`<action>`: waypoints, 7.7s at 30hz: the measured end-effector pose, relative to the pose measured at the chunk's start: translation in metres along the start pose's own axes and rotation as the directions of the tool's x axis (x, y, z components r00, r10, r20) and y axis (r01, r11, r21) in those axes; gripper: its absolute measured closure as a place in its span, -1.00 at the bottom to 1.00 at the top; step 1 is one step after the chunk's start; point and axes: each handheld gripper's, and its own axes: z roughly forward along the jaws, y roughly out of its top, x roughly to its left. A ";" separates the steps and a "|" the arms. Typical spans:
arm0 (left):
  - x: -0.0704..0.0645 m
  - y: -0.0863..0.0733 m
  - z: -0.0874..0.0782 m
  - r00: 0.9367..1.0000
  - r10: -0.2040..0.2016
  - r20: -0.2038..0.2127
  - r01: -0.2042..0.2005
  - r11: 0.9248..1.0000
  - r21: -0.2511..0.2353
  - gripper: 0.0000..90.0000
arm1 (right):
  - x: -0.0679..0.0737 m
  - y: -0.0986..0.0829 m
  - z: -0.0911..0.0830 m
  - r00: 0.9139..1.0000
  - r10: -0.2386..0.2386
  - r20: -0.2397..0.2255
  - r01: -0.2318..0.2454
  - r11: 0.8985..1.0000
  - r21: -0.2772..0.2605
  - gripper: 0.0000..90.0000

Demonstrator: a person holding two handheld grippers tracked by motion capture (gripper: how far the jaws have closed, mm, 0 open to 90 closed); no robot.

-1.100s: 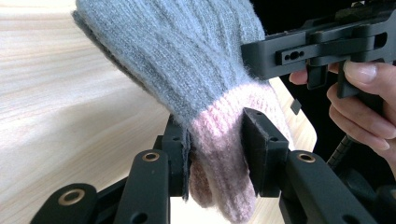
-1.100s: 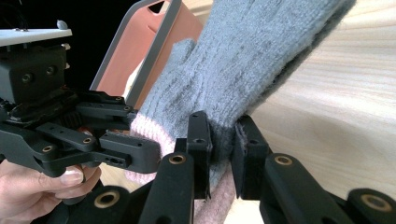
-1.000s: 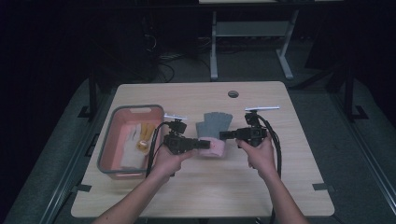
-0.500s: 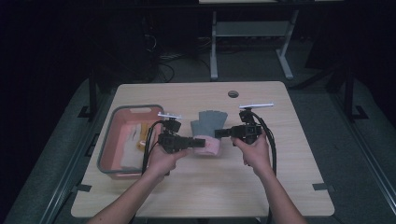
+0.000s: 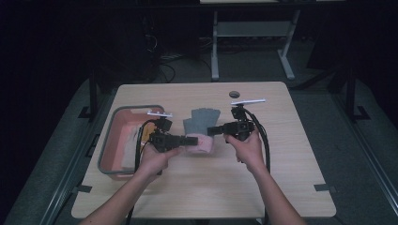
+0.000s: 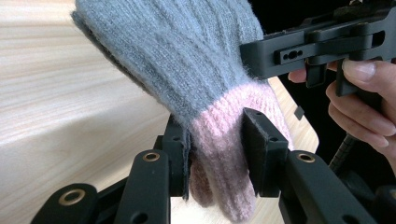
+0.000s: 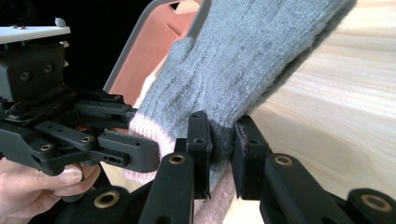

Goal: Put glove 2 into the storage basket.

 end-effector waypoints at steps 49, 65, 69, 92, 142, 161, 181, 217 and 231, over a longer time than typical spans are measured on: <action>0.044 0.002 -0.104 0.997 -0.043 -0.071 0.037 0.996 -0.087 0.47 | 0.071 0.044 0.076 0.988 -0.097 -0.119 0.103 0.994 0.042 0.74; 0.058 -0.007 -0.126 0.994 -0.060 -0.091 0.052 0.994 -0.092 0.47 | 0.083 0.046 0.102 0.982 -0.101 -0.162 0.112 0.992 0.063 0.74; 0.061 -0.008 -0.130 0.993 -0.065 -0.098 0.056 0.994 -0.088 0.47 | 0.085 0.046 0.108 0.981 -0.101 -0.165 0.113 0.991 0.068 0.74; 0.074 -0.015 -0.145 0.987 -0.080 -0.137 0.069 0.994 -0.084 0.47 | 0.093 0.047 0.135 0.979 -0.097 -0.181 0.117 0.988 0.102 0.74; 0.107 -0.041 -0.144 0.957 -0.095 -0.273 0.101 0.995 0.007 0.47 | 0.097 0.038 0.194 0.985 -0.149 -0.089 0.166 0.957 0.239 0.72; 0.118 -0.049 -0.134 0.937 -0.086 -0.339 0.118 0.990 0.075 0.43 | 0.098 0.039 0.189 0.981 -0.193 -0.026 0.193 0.950 0.245 0.71; 0.116 -0.040 -0.141 0.926 -0.081 -0.370 0.099 0.995 0.029 0.08 | 0.096 0.040 0.172 0.980 -0.187 -0.061 0.196 0.959 0.206 0.66; 0.089 -0.015 -0.156 0.950 -0.048 -0.309 0.012 0.993 -0.118 -0.17 | 0.068 0.044 0.119 0.984 -0.173 -0.049 0.178 0.973 0.149 0.36; 0.071 -0.008 -0.145 0.972 -0.034 -0.233 0.003 0.991 -0.133 -0.22 | 0.048 0.043 0.096 0.988 -0.143 -0.056 0.149 0.982 0.116 0.29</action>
